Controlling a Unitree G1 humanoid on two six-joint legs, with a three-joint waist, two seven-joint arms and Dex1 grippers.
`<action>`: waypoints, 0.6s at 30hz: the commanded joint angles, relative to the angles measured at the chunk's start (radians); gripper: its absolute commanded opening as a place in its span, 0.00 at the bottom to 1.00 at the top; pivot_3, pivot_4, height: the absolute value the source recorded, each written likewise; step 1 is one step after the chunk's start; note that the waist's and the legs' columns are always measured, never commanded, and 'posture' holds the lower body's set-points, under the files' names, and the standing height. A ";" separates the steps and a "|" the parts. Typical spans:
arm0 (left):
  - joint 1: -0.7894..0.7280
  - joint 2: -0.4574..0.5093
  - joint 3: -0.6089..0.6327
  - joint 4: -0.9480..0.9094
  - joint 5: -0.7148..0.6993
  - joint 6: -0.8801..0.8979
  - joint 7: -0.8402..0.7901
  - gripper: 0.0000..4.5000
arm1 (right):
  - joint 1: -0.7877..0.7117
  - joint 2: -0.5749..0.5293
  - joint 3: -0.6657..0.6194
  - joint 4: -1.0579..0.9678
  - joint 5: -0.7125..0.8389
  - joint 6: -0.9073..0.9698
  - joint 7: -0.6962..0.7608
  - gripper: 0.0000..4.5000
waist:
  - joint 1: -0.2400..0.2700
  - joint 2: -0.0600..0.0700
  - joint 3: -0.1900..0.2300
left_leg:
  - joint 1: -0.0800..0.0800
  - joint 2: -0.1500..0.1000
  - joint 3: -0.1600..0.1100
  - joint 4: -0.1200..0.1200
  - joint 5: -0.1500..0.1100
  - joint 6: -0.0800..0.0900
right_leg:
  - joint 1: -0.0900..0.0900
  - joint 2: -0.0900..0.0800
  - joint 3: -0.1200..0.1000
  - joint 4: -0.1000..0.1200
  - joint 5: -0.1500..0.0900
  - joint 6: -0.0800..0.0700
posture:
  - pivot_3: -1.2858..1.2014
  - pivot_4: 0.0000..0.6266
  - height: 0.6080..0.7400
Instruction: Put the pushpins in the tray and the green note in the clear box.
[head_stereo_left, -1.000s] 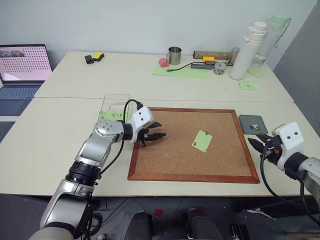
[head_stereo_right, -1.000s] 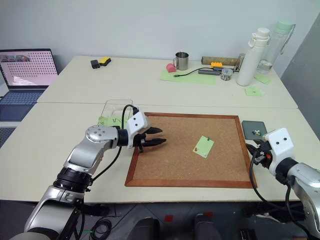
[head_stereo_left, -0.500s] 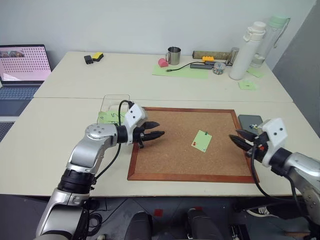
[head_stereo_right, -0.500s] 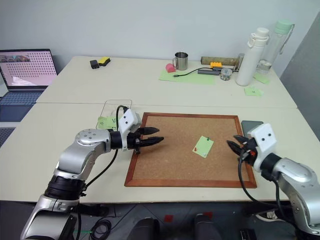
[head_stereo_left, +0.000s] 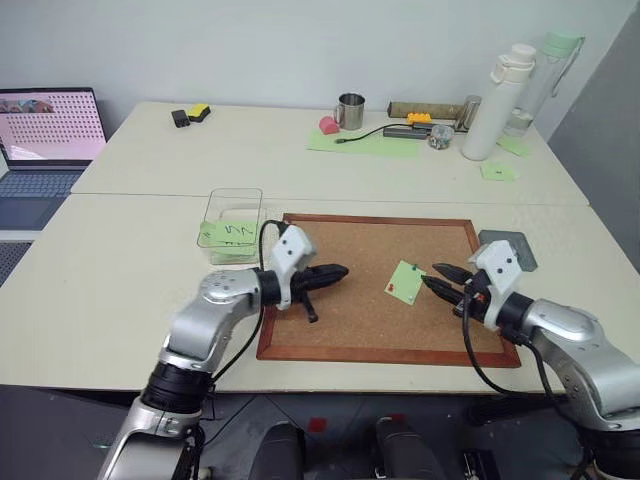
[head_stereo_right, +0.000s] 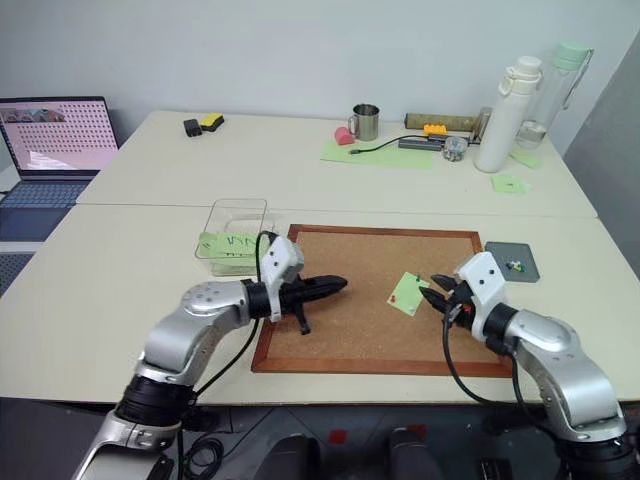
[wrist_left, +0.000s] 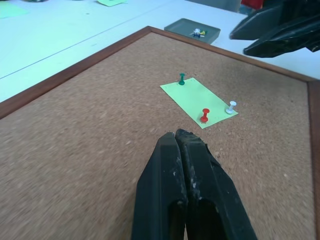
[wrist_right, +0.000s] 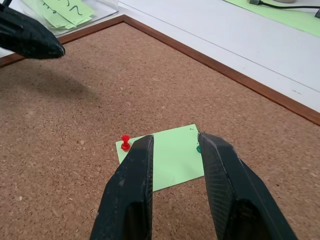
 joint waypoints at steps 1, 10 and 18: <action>0.000 -0.022 -0.045 0.059 0.056 -0.075 0.024 0.01 | -0.036 0.020 0.011 0.037 -0.037 -0.042 -0.027 0.32 | 0.000 0.000 0.000 | 0.000 0.000 0.000 0.000 0.000 0.000 | 0.000 0.000 0.000 0.000 0.000 0.000 | 0.52 0.24 1.00; 0.016 -0.030 -0.123 0.168 0.143 -0.169 0.013 0.01 | -0.084 0.085 0.056 0.164 -0.086 -0.070 -0.044 0.32 | 0.001 0.001 -0.001 | 0.000 0.000 0.000 0.000 0.000 0.000 | 0.000 0.000 0.000 0.000 0.000 0.000 | 0.52 0.24 1.00; 0.008 -0.035 -0.121 0.160 0.142 -0.169 -0.002 0.01 | -0.156 0.149 0.074 0.296 -0.126 -0.102 -0.065 0.32 | 0.001 0.002 -0.002 | 0.000 0.000 0.000 0.000 0.000 0.000 | 0.000 0.000 0.000 0.000 0.000 0.000 | 0.52 0.24 1.00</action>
